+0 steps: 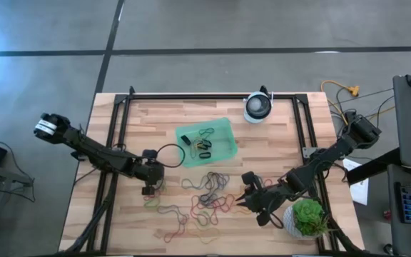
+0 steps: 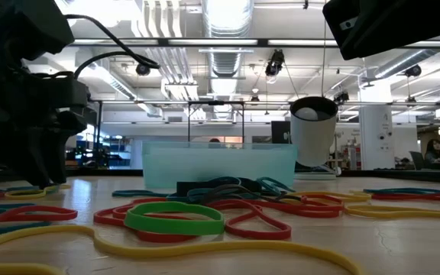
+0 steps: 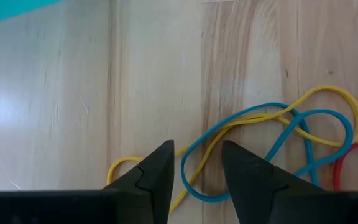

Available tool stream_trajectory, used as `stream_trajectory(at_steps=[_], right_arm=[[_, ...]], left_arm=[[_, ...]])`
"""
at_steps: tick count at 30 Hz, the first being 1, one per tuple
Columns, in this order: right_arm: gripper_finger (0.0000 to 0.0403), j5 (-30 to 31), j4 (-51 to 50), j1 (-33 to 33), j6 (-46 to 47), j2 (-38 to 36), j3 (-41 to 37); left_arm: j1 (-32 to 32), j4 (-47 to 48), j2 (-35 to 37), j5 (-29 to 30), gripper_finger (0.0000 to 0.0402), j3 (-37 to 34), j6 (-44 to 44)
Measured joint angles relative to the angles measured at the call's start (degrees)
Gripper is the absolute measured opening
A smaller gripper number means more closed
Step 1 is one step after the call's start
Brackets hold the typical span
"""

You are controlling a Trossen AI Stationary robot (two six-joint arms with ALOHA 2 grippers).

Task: Pick and place rubber bands into bin
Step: Put the blue rubber band into the green bin

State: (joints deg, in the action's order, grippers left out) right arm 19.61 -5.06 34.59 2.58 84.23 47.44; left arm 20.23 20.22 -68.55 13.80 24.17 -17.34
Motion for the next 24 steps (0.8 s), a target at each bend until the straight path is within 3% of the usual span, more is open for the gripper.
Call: stream_trajectory(at_steps=[13, 24], right_arm=[[0.0057, 0.0, 1.1, 0.0, 0.0, 0.0, -1.1], [0.0057, 0.0, 1.2, 0.0, 0.0, 0.0, -1.2]], left_arm=[[0.0, -0.1, 0.0, -0.1, 0.0113, -0.2, -1.9], [0.0, -0.1, 0.0, -0.7, 0.0017, -0.2, -1.8]])
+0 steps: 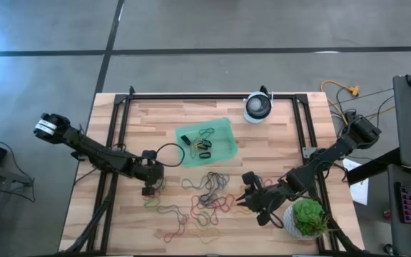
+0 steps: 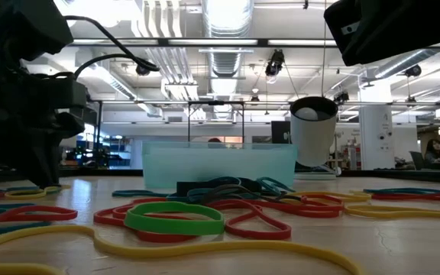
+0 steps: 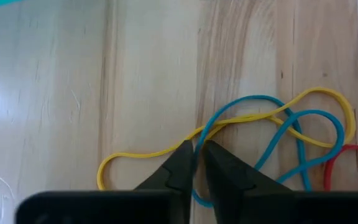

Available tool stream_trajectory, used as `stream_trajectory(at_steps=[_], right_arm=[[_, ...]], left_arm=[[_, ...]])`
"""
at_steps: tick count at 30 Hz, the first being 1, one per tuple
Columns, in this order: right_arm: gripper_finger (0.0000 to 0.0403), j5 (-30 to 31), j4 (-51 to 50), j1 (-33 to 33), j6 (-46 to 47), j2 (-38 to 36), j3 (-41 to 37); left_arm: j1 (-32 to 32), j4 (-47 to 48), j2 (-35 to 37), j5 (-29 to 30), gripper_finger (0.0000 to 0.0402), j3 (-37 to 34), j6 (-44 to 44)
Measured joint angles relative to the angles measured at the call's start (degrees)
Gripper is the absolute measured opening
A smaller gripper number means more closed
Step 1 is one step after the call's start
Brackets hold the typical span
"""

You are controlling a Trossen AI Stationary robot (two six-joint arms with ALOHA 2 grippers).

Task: Pick and place rubber bands into bin
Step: Put the blue rubber band into the green bin

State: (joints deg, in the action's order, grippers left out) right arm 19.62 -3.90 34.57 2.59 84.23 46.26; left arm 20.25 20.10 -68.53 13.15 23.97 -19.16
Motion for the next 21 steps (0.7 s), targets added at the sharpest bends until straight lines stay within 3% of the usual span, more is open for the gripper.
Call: stream_trajectory(at_steps=[16, 21], right_arm=[[0.0057, 0.0, 0.0, 0.0, 0.0, 0.0, 0.0], [0.0057, 0.0, 0.0, 0.0, 0.0, 0.0, 0.0]], left_arm=[[0.0, 0.6, 0.9, 0.8, 0.0003, 4.6, 0.6], [0.0, 0.5, 1.6, 1.2, 0.0004, 8.3, 4.9]])
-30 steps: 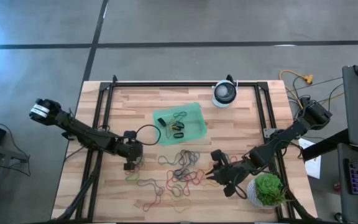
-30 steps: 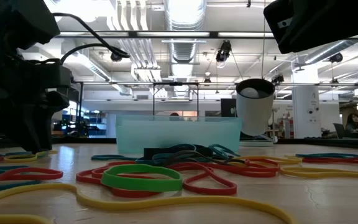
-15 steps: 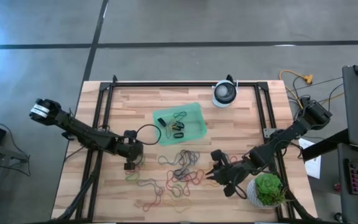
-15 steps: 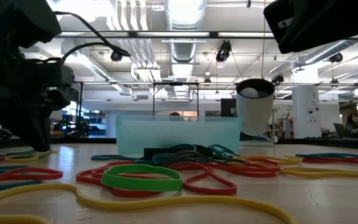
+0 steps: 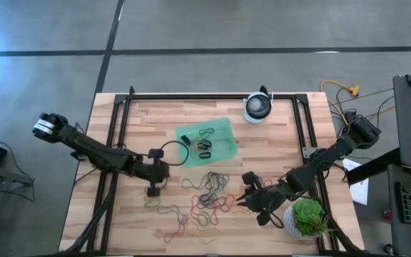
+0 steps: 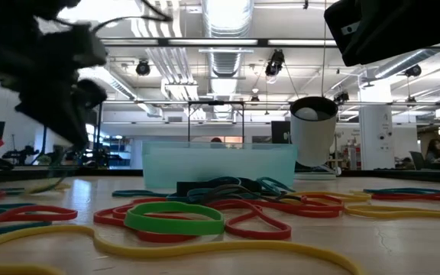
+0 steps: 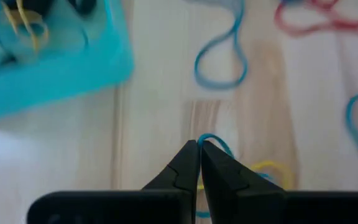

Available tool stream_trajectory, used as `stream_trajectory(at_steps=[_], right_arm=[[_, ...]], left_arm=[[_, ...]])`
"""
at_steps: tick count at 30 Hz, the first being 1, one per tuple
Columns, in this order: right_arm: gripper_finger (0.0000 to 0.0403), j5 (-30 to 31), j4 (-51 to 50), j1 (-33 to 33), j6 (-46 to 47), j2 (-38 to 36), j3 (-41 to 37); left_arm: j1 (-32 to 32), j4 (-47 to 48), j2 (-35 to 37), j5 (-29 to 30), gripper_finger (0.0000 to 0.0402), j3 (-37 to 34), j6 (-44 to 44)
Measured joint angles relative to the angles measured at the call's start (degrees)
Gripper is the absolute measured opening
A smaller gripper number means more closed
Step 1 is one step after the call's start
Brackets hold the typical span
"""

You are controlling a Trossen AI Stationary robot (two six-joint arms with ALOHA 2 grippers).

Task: Pick and place rubber bands into bin
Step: Put the blue rubber band into the green bin

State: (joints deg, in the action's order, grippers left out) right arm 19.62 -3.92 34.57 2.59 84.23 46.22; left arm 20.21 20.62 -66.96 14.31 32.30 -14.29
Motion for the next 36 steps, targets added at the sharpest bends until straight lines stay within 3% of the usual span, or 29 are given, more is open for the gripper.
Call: stream_trajectory(at_steps=[11, 13, 17, 25, 27, 34, 36], right_arm=[[0.0057, 0.0, -0.1, 0.0, 0.2, 0.0, -0.1], [0.0057, 0.0, -0.1, 0.0, 0.3, 0.0, -0.1], [0.0057, 0.0, -0.1, 0.0, 0.3, 0.0, -0.1], [0.0057, 0.0, -0.1, 0.0, 0.5, 0.0, -0.1], [0.0057, 0.0, -0.1, 0.0, 0.5, 0.0, -0.1], [0.0057, 0.0, -0.1, 0.0, 0.4, 0.0, -0.2], [0.0057, 0.0, -0.1, 0.0, 0.4, 0.0, -0.2]], left_arm=[[0.0, -1.2, 0.5, 10.9, 0.0004, 10.2, 10.8], [0.0, -3.1, 0.5, 9.6, 0.0004, 11.2, 12.7], [0.1, -7.4, 0.6, 1.1, 0.0004, 12.1, 16.8], [0.0, -9.1, 0.6, 8.3, 0.0004, 13.7, 21.4], [0.1, -11.6, 0.6, 7.1, 0.0004, 13.6, 23.5], [0.2, -19.1, 1.3, -7.4, 0.0004, 13.7, 28.5], [0.2, -20.9, 2.0, -8.1, 0.0004, 13.6, 29.5]])
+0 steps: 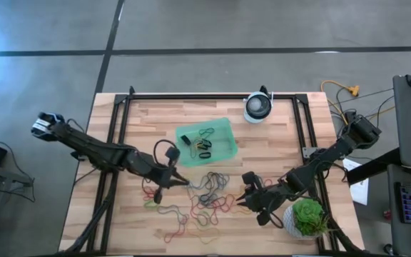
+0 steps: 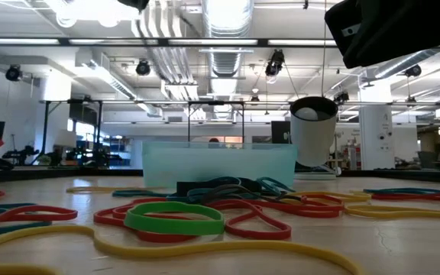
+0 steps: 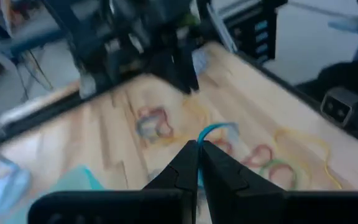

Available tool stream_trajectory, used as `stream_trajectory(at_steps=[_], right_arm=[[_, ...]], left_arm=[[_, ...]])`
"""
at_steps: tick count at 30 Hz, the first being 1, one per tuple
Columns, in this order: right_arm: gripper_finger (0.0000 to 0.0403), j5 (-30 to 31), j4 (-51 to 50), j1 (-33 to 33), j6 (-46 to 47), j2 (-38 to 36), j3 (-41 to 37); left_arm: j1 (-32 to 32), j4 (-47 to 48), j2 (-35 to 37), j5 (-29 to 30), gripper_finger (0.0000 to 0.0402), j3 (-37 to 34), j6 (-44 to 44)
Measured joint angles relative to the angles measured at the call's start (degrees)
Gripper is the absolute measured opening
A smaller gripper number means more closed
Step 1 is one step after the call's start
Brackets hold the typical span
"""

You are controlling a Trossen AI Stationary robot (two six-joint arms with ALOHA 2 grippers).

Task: Pick and place rubber bands into bin
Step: Put the blue rubber band into the green bin

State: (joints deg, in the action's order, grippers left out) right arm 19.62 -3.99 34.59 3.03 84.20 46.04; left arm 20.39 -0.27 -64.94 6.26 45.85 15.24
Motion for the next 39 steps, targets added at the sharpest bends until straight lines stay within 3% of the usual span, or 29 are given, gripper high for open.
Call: stream_trajectory(at_steps=[14, 32, 39], right_arm=[[0.0057, 0.0, 0.0, 0.0, 0.0, 0.0, -0.2], [0.0057, 0.0, 0.0, 0.0, 0.0, 0.0, -0.3], [0.0057, 0.0, 0.0, 0.0, 0.0, 0.0, -0.5]], left_arm=[[-1.7, -1.9, -0.5, 33.2, 0.0004, -0.2, 8.3], [-18.8, -8.4, -11.5, 34.2, 0.0004, 0.2, 11.5], [-22.3, -11.3, -17.6, 34.1, 0.0004, 0.6, 12.5]])
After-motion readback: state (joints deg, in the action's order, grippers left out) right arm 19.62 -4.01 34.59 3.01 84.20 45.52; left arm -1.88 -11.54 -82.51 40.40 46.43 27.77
